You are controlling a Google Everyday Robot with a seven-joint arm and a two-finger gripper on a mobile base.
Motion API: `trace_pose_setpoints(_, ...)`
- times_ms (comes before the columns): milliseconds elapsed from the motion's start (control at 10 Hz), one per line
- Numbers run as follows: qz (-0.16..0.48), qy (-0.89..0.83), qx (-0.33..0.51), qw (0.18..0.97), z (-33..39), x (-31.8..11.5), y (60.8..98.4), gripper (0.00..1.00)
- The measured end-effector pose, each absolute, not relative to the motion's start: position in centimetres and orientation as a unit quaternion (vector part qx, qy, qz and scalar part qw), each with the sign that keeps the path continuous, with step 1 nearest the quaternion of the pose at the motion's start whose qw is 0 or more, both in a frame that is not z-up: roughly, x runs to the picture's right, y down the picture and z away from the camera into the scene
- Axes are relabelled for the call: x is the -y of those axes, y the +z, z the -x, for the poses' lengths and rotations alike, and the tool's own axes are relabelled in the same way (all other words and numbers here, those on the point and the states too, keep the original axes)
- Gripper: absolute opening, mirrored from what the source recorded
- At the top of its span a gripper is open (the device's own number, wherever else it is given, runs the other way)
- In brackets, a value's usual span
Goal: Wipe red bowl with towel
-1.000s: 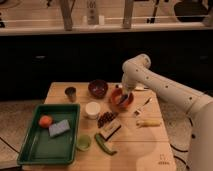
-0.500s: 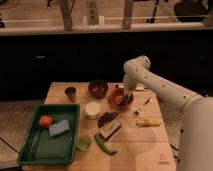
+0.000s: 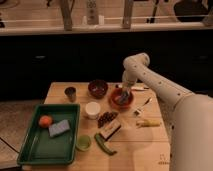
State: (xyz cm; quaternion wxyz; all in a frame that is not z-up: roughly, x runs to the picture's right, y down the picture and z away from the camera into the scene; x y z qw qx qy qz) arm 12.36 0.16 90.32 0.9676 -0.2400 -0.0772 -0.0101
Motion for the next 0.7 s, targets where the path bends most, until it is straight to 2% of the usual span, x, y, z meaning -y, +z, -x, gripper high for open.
trace_pose_setpoints(400,0.241,-0.078,0.124,0.959,-7.6,-1.4,88.5,0.04)
trace_pose_setpoints(700,0.263,-0.129,0.134,0.947,-7.0,-5.4,86.7,0.04)
